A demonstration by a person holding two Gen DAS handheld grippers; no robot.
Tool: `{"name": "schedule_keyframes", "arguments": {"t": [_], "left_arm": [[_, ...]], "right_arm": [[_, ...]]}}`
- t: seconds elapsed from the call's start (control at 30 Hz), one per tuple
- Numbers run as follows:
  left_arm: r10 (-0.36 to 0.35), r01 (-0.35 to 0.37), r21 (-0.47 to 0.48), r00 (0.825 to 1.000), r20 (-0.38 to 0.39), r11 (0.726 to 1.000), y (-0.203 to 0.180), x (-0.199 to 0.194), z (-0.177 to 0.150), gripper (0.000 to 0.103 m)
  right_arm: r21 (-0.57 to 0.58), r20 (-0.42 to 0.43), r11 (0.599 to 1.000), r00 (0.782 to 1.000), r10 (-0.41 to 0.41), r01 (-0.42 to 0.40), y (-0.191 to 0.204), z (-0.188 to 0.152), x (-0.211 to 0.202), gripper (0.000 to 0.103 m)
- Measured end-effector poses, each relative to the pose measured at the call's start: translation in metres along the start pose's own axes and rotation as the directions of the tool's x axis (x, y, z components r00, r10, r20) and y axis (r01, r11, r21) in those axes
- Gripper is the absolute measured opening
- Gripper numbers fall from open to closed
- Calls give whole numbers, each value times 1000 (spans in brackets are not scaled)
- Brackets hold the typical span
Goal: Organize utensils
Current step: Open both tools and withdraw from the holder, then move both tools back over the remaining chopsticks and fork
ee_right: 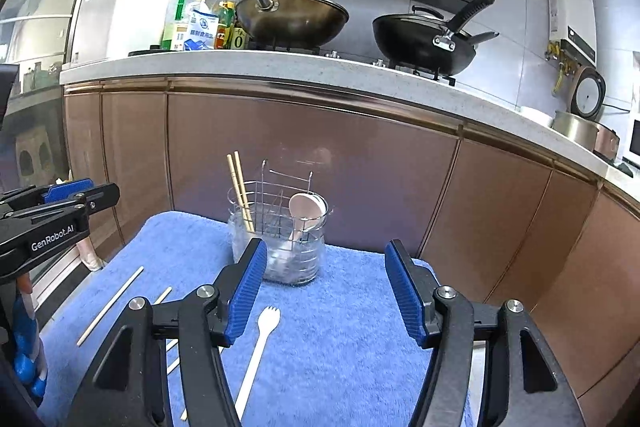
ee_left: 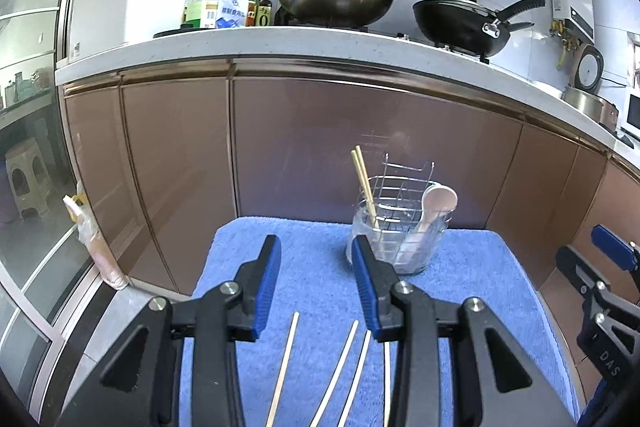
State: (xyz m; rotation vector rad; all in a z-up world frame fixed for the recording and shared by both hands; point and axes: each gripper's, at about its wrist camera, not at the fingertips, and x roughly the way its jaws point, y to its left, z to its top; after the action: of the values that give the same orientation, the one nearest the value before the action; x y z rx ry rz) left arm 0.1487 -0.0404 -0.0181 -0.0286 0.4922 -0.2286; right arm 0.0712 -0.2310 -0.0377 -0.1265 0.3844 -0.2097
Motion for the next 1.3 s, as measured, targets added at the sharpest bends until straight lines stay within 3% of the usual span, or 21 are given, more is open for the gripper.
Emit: {"name": "schedule_keyframes", "arguments": {"t": [0.3,1.3], "left_arm": [[21,-21,-6,999,-29,1000,13,-7,-12,44],[37,-44,-45,990,-137,998,43,15,-38,44]], "right_arm": [[-19,-23,1000,1000,16,-17,5,-11,-9,64],[-51,-137,997,989,50,-57,17,-35,6,64]]}}
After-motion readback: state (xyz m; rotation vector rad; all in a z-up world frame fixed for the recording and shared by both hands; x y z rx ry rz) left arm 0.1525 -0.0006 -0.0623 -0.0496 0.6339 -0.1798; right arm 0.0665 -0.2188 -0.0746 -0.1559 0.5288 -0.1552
